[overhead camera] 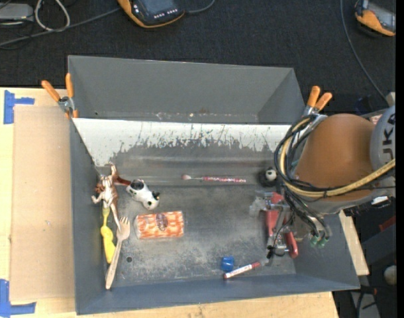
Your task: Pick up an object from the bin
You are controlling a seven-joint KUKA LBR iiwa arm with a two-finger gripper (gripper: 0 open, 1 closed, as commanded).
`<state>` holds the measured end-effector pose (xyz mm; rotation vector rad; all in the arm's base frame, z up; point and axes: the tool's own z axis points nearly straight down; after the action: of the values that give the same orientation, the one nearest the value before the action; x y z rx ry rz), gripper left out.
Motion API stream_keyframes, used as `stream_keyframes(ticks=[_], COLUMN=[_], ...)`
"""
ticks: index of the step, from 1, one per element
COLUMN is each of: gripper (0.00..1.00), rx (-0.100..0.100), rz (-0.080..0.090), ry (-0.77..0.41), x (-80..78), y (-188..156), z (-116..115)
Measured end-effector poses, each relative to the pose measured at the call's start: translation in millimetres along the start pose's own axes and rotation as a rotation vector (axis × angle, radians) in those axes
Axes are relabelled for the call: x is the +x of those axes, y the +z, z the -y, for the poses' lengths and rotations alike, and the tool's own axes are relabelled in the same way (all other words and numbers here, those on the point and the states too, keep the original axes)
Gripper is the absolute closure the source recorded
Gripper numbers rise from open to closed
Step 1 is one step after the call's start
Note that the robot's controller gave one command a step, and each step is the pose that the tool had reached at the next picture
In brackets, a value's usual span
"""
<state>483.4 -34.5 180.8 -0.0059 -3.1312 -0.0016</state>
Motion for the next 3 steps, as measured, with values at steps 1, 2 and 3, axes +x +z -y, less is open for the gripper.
stream_keyframes(ticks=[1,2,3], gripper=[0.00,0.00,0.00], rx=[0.001,0.000,0.000], rz=[0.009,0.009,0.012], ry=[-0.001,0.082,-0.172], x=[-2.0,-30.5,-61.9], y=[-4.0,37.7,50.4], z=[0.3,73.1,87.4])
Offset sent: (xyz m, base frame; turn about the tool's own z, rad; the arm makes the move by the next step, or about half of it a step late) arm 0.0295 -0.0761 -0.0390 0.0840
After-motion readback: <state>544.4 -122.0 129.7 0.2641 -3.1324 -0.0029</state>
